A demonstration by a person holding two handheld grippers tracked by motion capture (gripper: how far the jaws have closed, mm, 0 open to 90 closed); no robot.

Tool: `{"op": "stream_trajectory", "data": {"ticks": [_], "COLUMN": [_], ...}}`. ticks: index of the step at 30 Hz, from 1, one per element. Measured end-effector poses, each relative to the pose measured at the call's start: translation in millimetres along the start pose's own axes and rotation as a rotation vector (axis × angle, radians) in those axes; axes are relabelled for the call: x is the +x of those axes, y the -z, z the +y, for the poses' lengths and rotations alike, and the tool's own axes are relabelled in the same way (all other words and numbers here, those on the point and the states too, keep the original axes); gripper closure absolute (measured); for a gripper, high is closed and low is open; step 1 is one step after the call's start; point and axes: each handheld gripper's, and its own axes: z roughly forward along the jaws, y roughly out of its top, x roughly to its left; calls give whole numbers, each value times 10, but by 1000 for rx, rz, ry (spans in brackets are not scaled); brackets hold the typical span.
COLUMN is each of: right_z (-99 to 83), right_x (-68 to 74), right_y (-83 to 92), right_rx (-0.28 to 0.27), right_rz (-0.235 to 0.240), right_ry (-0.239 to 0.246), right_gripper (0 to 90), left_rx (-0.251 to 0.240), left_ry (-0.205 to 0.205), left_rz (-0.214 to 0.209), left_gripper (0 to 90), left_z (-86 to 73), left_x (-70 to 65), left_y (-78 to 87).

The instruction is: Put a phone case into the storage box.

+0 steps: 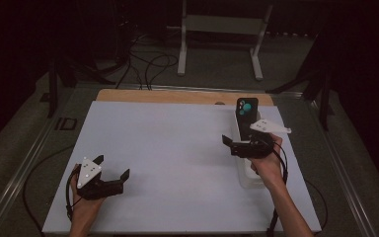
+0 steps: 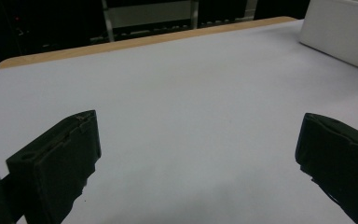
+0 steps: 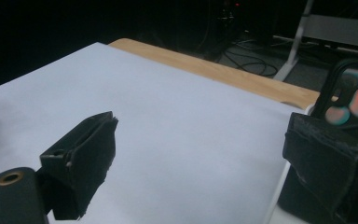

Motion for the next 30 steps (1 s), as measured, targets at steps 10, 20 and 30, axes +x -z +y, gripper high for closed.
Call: {"op": "stream_trajectory", "data": {"ticks": [10, 20, 30], "right_z": [-315, -615, -781], "right_x": [164, 247, 299], "right_y": [212, 350, 413], "right_rx": [-37, -93, -115], "right_rz": [38, 70, 77], "right_ry": [40, 49, 92], "right_gripper": [95, 96, 96], "left_rx": [-18, -40, -40], "left_ry": [-17, -25, -40], "left_rz": [-39, -54, -66], "left_gripper": [5, 5, 6], "left_z": [16, 22, 4], "left_x": [-34, -64, -109], "left_y": [31, 84, 96]}}
